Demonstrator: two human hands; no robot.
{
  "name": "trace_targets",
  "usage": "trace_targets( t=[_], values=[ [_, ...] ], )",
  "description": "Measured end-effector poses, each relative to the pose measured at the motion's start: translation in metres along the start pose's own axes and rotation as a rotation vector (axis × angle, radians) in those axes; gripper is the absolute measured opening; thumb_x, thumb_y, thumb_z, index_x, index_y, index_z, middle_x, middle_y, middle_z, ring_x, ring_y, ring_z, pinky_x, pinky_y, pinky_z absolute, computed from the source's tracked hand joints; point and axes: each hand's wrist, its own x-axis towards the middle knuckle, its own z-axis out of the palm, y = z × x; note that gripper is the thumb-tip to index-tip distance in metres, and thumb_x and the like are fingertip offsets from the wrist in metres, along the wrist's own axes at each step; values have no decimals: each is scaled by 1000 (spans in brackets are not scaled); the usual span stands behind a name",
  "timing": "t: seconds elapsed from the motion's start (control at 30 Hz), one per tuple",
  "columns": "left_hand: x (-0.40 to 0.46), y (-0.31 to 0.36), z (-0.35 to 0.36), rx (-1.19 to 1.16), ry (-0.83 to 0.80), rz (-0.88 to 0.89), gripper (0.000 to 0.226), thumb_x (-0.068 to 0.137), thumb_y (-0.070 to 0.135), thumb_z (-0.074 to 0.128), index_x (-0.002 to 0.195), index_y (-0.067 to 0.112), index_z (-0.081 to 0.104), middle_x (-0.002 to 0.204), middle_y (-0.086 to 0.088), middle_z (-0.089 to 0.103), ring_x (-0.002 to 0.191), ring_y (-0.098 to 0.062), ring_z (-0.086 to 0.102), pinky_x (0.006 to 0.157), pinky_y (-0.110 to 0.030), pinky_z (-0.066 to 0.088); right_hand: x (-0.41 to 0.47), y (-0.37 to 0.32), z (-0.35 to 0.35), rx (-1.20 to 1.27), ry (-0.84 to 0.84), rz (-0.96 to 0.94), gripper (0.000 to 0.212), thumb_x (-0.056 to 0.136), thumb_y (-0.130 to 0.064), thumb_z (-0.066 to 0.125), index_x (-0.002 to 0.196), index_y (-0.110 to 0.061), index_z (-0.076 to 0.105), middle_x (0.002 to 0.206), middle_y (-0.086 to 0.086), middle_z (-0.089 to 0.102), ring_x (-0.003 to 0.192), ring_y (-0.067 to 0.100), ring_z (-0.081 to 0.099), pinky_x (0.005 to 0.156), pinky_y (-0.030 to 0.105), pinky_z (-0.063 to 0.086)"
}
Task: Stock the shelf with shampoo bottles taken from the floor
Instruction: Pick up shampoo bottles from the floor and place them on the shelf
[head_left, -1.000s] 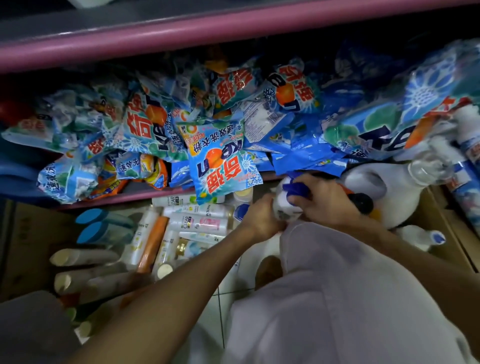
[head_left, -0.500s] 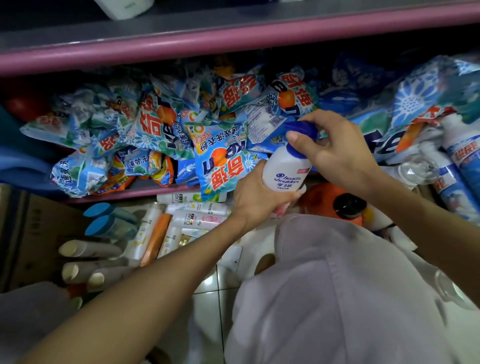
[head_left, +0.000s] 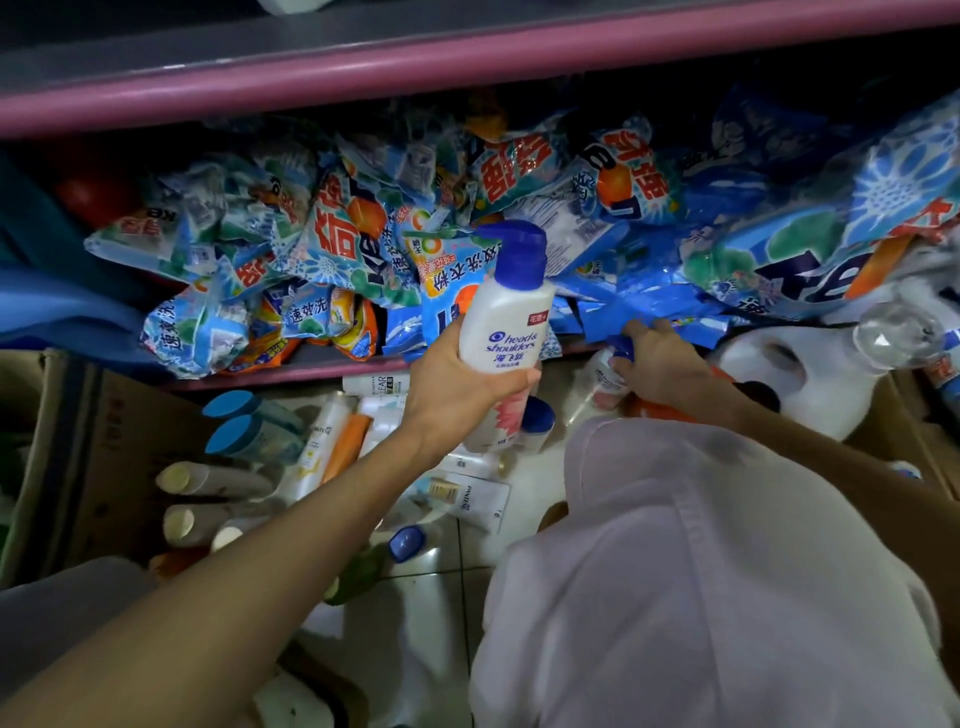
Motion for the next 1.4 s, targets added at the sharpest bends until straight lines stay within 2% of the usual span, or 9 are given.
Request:
trace_targets(
  t=[0.3,0.47,0.63,0.73,0.9,0.97,1.07,1.17,1.4],
  values=[
    [-12,4,-35,-116,-13,-10,43,62,14,87,93,29,61,79,18,72,72,1,68,55,-13,51,2,1,29,-59,92,-9,48,91,-24,58,129,-1,40,127,25,49,111,42,54,85,40,44],
    [-30,15,-84,-110,-32,32,40,63,11,86,90,28,62,80,20,72,73,2,68,57,-12,51,-46,-2,-19,-94,179,-25,35,94,-27,52,119,-3,49,114,24,60,104,38,58,79,38,43],
    [-56,45,-138,-186,67,133,41,60,18,87,93,26,64,85,14,74,77,-3,70,61,-15,53,-150,-45,-103,-53,559,-390,24,84,-21,67,106,-12,65,93,15,70,79,34,66,66,30,42],
    [-67,68,-160,-277,147,198,36,60,22,86,89,28,65,83,15,74,73,-1,69,56,-13,51,-208,-84,-166,-1,711,-542,27,84,-45,57,107,-31,60,79,-7,64,62,3,53,58,14,36],
    [-87,99,-206,-443,223,296,46,47,39,85,89,26,70,83,10,75,74,-6,71,56,-17,53,-252,-145,-274,151,897,-601,39,73,-83,43,101,-59,56,94,-3,68,81,23,67,75,53,55],
    [-97,97,-227,-479,245,324,54,39,45,86,88,28,71,84,8,75,73,-7,72,56,-18,52,-258,-179,-309,154,938,-587,37,73,-80,47,95,-53,61,89,2,69,75,25,67,68,48,57],
    [-105,89,-245,-522,305,340,42,42,39,88,81,38,70,81,11,75,69,-5,70,58,-21,52,-259,-232,-342,109,976,-547,28,83,-50,54,98,-30,67,79,10,69,59,10,64,55,20,49],
    [-103,88,-251,-547,352,340,28,59,25,85,79,38,70,80,13,74,68,-4,70,62,-27,52,-245,-265,-351,-7,984,-491,29,91,-30,57,107,-8,67,91,21,69,85,30,66,72,31,44],
    [-97,85,-262,-619,390,339,33,61,24,85,88,26,65,80,12,74,66,-4,69,54,-23,51,-193,-284,-338,-36,957,-241,37,93,-26,55,124,-6,60,121,28,59,113,44,55,92,42,44]
  ],
)
